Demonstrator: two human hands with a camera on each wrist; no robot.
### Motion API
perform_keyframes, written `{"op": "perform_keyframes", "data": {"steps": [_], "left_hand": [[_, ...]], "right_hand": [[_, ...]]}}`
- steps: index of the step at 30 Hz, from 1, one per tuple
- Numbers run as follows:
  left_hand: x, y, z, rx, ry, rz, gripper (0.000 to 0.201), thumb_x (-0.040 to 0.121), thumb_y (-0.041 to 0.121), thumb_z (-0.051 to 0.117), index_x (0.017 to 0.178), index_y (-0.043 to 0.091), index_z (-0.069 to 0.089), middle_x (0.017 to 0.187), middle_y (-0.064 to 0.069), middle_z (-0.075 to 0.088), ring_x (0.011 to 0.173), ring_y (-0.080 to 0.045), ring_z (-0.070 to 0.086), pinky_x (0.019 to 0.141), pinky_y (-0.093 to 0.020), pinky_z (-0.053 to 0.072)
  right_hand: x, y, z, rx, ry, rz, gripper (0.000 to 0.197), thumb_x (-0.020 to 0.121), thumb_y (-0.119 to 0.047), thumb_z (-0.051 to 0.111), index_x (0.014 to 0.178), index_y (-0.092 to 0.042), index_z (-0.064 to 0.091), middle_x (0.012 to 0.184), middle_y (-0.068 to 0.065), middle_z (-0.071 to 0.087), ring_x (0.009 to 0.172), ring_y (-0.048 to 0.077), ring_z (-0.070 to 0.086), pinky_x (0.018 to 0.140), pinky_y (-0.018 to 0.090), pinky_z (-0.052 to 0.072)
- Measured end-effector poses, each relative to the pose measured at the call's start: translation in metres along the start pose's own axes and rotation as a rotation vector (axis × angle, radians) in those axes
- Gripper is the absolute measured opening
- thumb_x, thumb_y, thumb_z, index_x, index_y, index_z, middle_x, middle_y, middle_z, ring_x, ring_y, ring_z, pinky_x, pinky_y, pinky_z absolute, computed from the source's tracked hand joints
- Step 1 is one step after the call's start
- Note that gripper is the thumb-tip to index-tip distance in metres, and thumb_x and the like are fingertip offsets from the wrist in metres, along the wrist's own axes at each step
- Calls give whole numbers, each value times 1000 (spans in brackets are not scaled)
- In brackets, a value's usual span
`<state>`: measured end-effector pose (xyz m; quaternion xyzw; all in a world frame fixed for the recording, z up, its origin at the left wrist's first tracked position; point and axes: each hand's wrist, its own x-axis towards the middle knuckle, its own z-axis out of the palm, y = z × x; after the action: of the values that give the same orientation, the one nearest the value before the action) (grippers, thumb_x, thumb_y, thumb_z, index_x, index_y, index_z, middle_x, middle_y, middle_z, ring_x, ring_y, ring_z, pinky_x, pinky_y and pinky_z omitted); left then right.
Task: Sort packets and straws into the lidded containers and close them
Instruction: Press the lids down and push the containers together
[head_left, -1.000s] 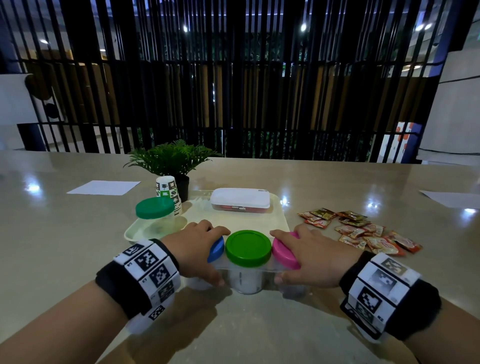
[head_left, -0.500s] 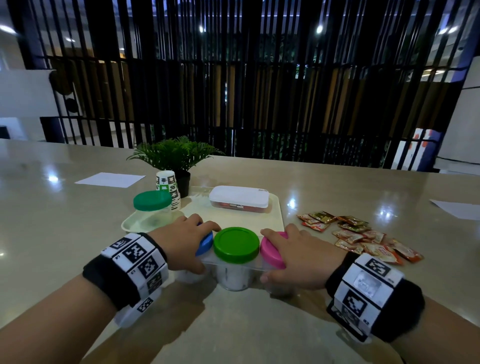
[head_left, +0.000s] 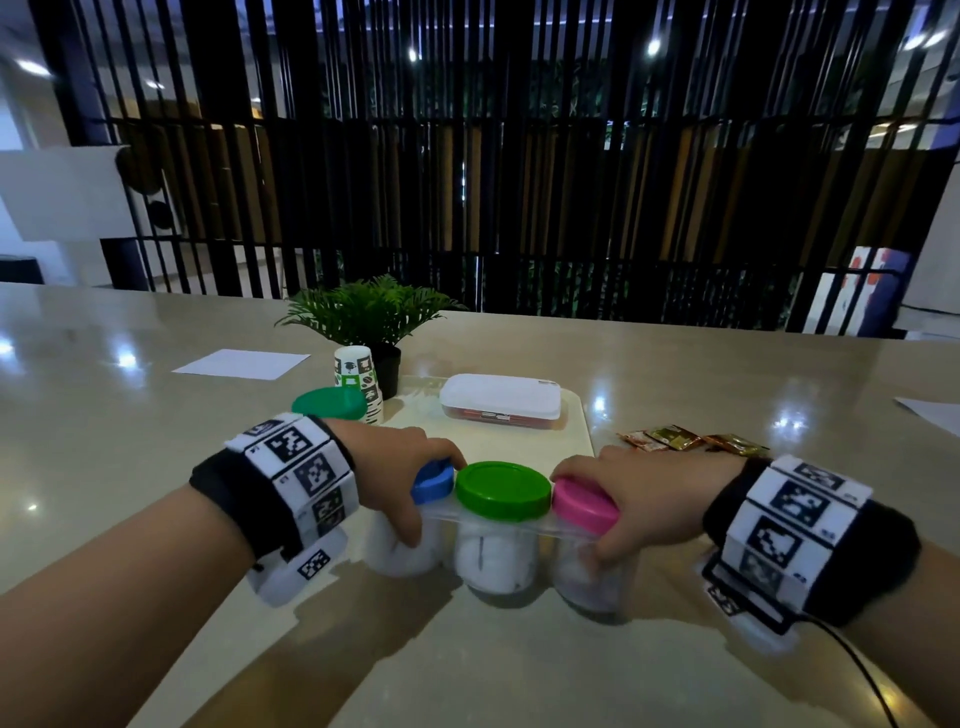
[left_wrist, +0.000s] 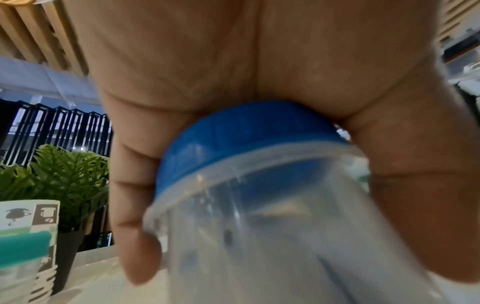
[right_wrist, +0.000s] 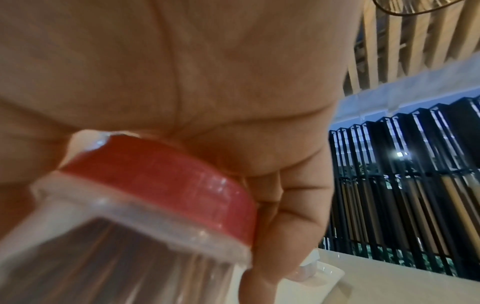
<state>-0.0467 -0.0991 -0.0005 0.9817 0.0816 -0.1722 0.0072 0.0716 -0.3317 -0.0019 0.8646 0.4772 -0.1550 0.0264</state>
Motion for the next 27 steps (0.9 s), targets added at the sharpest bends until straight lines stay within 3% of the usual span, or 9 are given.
{"op": "perform_keyframes", "data": {"steps": [5, 9, 12, 15, 18, 21, 27], "left_hand": [[4, -18, -30, -47, 7, -17, 79, 72, 38, 82, 136, 36, 37, 124, 2, 55, 107, -21, 58, 100, -39, 47], [18, -30, -53, -62, 110, -39, 75, 71, 36, 83, 133, 32, 41, 121, 3, 53, 103, -20, 58, 97, -39, 48], [36, -37, -61, -15, 210, -56, 76, 70, 37, 84, 133, 30, 42, 116, 5, 51, 98, -18, 55, 94, -36, 48], [55, -43, -62, 48, 278, -72, 77, 71, 39, 84, 134, 27, 41, 117, 2, 48, 95, -18, 50, 88, -34, 46], [74, -48, -57, 36, 306, -89, 79, 69, 37, 85, 134, 27, 41, 123, -1, 48, 97, -21, 52, 90, -37, 48], [89, -50, -49, 24, 291, -104, 81, 67, 34, 86, 135, 27, 41, 126, -4, 47, 106, -27, 55, 94, -42, 48], [108, -54, -32, 19, 242, -133, 87, 71, 34, 84, 142, 25, 35, 135, -6, 43, 117, -30, 51, 97, -40, 45]], "right_hand": [[16, 6, -28, 177, -44, -37, 76, 75, -45, 74, 139, -34, 36, 118, -11, 54, 104, 9, 56, 90, 30, 52], [29, 9, -51, 181, 79, -18, 71, 81, -36, 72, 141, -30, 34, 121, -8, 51, 102, 9, 53, 81, 20, 49], [45, 13, -58, 171, 202, 6, 77, 81, -35, 72, 145, -29, 30, 127, -5, 47, 105, 12, 49, 88, 26, 47], [64, 18, -55, 202, 317, 40, 83, 78, -34, 76, 147, -29, 30, 118, -5, 42, 100, 12, 46, 84, 23, 40], [86, 25, -44, 202, 393, 93, 87, 74, -36, 78, 147, -34, 29, 127, 2, 41, 103, 16, 46, 89, 26, 41], [104, 33, -30, 267, 403, 125, 91, 71, -33, 80, 146, -36, 29, 129, 3, 39, 106, 19, 49, 94, 32, 46], [122, 37, -13, 299, 375, 143, 91, 73, -29, 79, 148, -33, 28, 133, 3, 38, 113, 21, 49, 100, 34, 44]]}}
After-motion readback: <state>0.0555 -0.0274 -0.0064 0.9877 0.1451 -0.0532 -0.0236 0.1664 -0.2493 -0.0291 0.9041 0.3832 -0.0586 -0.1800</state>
